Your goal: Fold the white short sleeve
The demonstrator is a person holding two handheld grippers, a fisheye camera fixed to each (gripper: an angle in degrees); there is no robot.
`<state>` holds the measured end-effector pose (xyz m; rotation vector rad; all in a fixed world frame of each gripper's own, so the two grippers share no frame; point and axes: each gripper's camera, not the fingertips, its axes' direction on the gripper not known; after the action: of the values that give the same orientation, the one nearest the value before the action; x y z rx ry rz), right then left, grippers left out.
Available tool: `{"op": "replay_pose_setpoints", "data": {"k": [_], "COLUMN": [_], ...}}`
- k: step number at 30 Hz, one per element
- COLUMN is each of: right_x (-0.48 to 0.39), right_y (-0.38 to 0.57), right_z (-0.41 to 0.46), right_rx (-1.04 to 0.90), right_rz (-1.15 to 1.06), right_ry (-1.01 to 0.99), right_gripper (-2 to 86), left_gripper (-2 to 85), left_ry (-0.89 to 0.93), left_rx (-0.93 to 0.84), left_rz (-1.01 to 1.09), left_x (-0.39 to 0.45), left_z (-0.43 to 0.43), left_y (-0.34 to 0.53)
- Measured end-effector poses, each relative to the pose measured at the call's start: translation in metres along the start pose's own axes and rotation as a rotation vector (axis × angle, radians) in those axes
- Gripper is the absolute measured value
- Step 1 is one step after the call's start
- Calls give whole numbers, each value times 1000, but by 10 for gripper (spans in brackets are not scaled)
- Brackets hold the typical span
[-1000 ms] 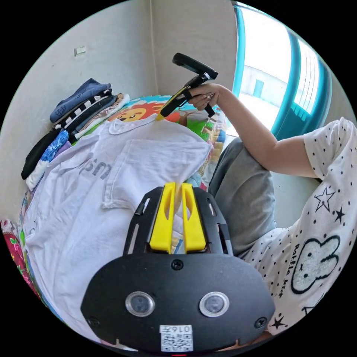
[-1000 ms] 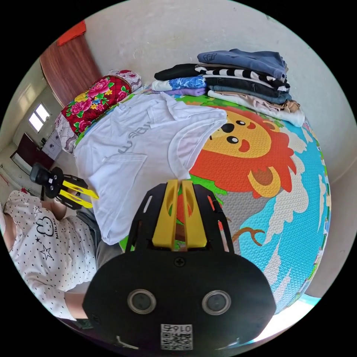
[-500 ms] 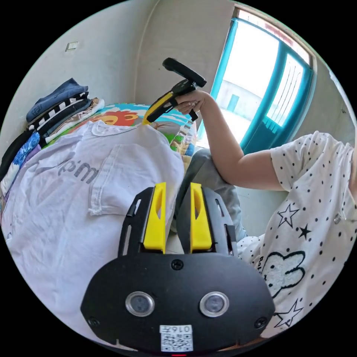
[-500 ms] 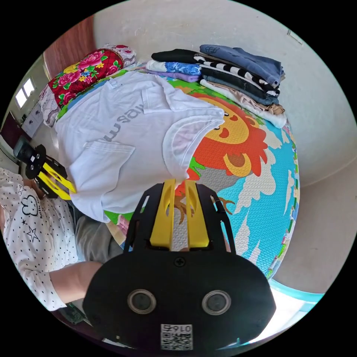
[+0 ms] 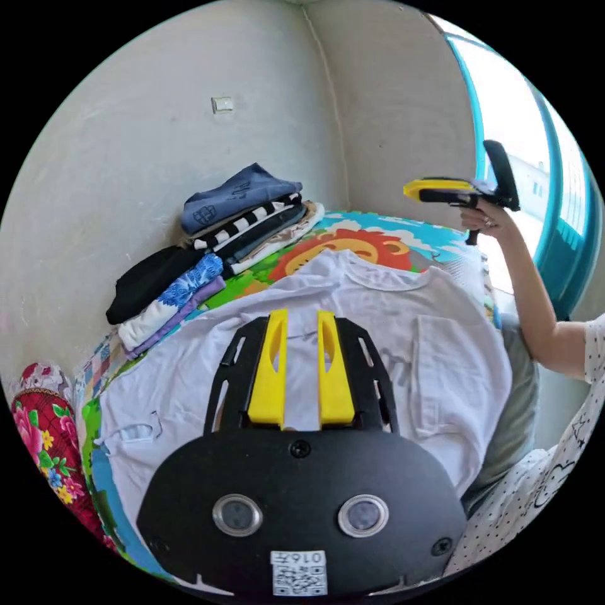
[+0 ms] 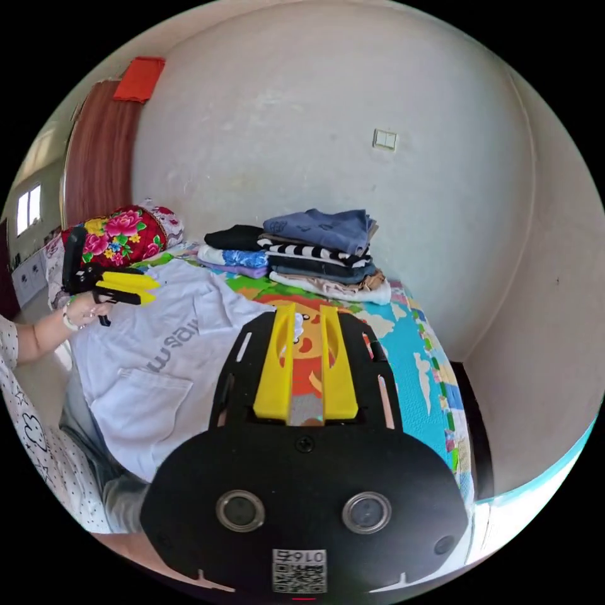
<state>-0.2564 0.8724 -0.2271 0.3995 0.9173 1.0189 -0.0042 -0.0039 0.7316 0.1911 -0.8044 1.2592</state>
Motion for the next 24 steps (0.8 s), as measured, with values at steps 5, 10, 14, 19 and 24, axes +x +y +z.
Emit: {"op": "replay_pose_setpoints", "data": {"k": [5,10,14,19,24], "right_x": [-131,-206,-218,-238,-278], "right_y": [-68,-132,-136,-126,-109], "right_z": [47,91,144,172,192], "right_rx": [-68,-302,-346,-461,-490], "right_rz": [-360,-528,-371,-400,-542], "right_ry": [-20,-21,189,-81,-201], "right_gripper": [52,78,77,85,84], "left_gripper": [65,64,67,76,38], "left_ry": [-103,-119,-141,-135,-195], "left_rx": [-107,-245,-278,-310,-369], "left_rz": [39,88,100,144,124], "left_x": [-23,-34,-28,-23,-45], "left_z": [84,148,195,240,284], "left_y": [-20,-37,-46,-56,-64]}}
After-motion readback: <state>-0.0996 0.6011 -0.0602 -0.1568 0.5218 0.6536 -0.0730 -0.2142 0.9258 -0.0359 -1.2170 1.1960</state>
